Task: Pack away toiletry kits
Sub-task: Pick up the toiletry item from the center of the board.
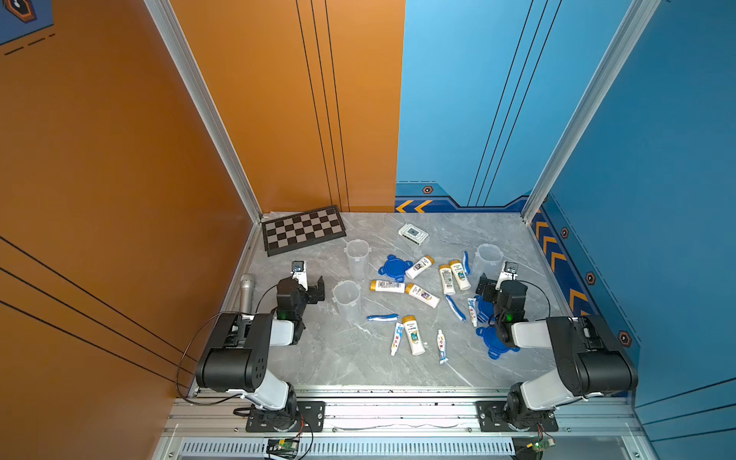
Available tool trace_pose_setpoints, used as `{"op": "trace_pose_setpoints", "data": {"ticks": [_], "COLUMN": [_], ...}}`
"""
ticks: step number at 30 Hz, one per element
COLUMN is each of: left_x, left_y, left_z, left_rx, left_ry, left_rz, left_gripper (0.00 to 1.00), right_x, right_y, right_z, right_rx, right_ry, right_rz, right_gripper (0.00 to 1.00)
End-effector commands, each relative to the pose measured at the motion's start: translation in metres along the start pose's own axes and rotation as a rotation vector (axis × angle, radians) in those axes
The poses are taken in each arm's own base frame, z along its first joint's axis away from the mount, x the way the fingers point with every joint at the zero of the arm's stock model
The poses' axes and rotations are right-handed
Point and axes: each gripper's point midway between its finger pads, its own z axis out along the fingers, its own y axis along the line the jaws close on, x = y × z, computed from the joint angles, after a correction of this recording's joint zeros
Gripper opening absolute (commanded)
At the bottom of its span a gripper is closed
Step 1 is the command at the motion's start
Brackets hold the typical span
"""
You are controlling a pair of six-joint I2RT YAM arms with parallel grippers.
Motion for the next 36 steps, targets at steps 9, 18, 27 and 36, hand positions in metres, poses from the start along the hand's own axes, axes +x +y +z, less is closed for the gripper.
{"op": "trace_pose_setpoints", "data": {"ticks": [9,18,27,36], "left_x": [-0.008,-0.007,-0.010,-0.064], "left_y": [0.001,0.001,0.007,0.043], "left_z": [0.003,0.003,0.001,-0.072], "left_rx": [0.006,0.006,-0.016,-0.267], "left_ry": [-0.023,-0.021,-0.031,-0.048], "left_rz": [0.013,0.013,-0.009,-0.174], "left_gripper": [0.99,0.99,0.99,0.99], "right_x": [-0.008,-0.008,-0.010,-0.088], "right_y": [0.006,0.006,0.005,0.048], "right_z": [0.004,0.004,0.004,-0.059], "right_rx": [-0.015,-0.032,-0.011,0.013], "right_ry": [-0.021,-0.019,-0.024,-0.057], "right_rz": [-0.015,-0.003,-0.008,-0.169], "right_gripper": [1.00,1.00,1.00,1.00]}}
